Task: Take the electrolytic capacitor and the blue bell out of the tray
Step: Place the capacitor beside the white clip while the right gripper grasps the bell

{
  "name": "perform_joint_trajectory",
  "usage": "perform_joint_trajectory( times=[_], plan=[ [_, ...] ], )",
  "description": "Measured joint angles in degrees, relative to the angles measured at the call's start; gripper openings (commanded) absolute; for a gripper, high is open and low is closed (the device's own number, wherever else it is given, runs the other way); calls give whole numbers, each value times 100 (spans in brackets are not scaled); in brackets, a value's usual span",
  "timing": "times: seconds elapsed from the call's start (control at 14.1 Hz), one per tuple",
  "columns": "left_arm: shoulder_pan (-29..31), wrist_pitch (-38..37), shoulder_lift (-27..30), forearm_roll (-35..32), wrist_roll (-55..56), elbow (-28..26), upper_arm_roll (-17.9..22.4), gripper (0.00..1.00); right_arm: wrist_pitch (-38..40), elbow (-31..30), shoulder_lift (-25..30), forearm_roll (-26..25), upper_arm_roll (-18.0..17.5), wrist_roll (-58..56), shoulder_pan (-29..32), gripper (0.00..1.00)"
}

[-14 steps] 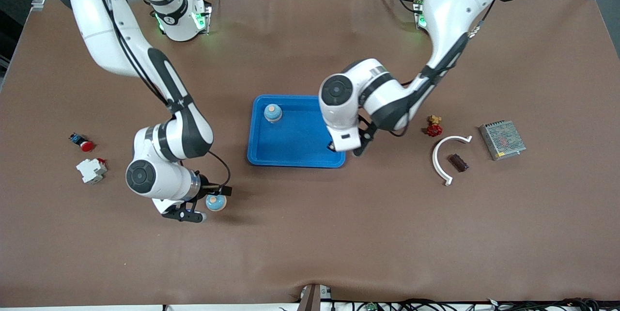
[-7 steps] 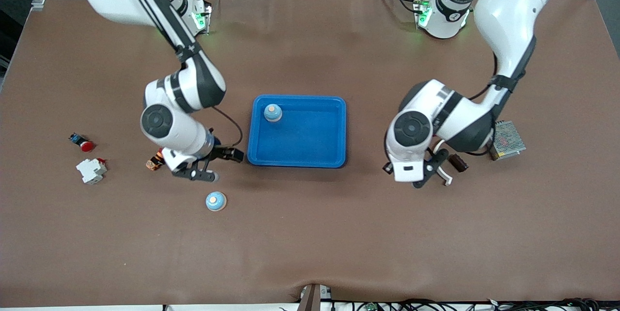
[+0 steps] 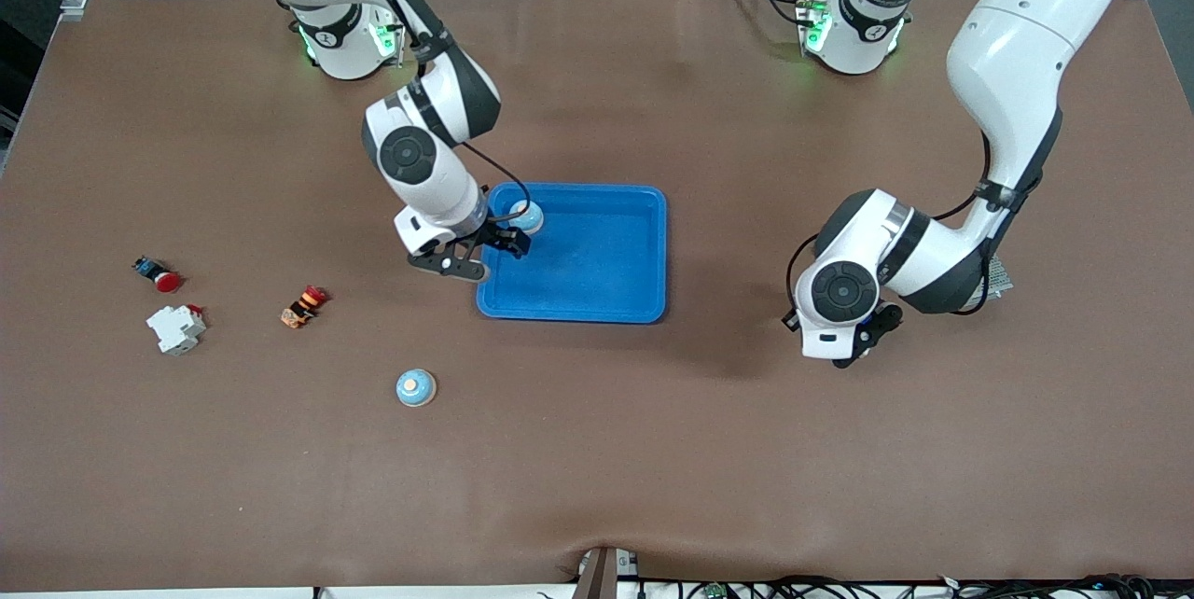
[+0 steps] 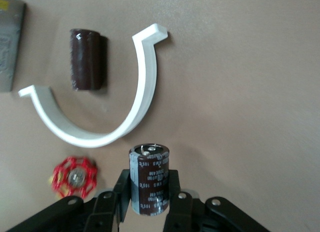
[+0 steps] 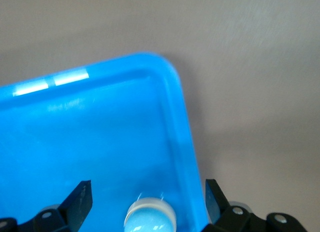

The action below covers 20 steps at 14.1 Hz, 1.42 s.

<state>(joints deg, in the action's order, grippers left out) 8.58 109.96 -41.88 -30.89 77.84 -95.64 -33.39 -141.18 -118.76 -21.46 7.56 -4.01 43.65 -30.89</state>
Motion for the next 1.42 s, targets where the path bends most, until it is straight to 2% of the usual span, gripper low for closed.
perform_joint_trajectory(
  times=[0.28,0.43,0.5,0.57,0.64,1.07,1.42],
  plan=[
    [190,477,-96,-47,0,-203,0,1,-154,-247,3,-22,9,481,-344,100],
    [187,622,-100,-26,0,-203,-13,19,-424,-445,3,-35,11,645,-479,100],
    [178,719,-102,15,0,-204,-21,42,-507,-523,4,-38,11,714,-536,100],
    [165,804,-106,60,0,-205,-25,81,-546,-577,4,-42,11,775,-589,100],
    [149,846,-111,82,3,-205,-29,100,-572,-611,4,-42,12,813,-631,100],
    [163,888,-41,90,23,6,-98,100,-892,-822,4,-44,12,956,-735,100],
    [205,364,160,91,-70,944,-412,100,-1033,-860,0,-45,13,994,-806,100]
  ],
)
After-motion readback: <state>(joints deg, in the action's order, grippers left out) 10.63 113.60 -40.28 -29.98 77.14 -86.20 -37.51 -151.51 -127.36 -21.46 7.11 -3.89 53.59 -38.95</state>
